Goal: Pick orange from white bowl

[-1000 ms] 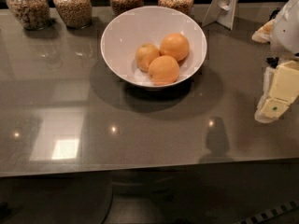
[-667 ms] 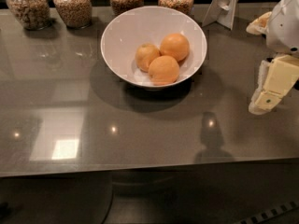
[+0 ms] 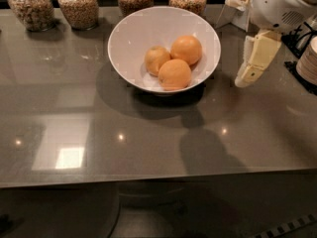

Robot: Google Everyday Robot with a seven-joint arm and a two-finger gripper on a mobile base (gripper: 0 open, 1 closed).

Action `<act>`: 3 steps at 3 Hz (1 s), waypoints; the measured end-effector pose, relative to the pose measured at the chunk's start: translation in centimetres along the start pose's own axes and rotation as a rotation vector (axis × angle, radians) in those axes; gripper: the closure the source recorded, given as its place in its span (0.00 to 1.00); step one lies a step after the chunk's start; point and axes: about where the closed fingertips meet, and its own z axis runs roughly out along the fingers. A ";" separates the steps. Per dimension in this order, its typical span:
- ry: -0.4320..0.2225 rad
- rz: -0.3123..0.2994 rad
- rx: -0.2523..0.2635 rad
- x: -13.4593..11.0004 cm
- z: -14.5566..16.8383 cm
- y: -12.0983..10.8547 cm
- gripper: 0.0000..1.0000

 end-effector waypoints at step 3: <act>-0.012 -0.134 0.038 -2.3 2.0 -5.7 0.00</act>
Offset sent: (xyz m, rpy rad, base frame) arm 0.0320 0.0145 0.0030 0.0007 -0.0227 0.0584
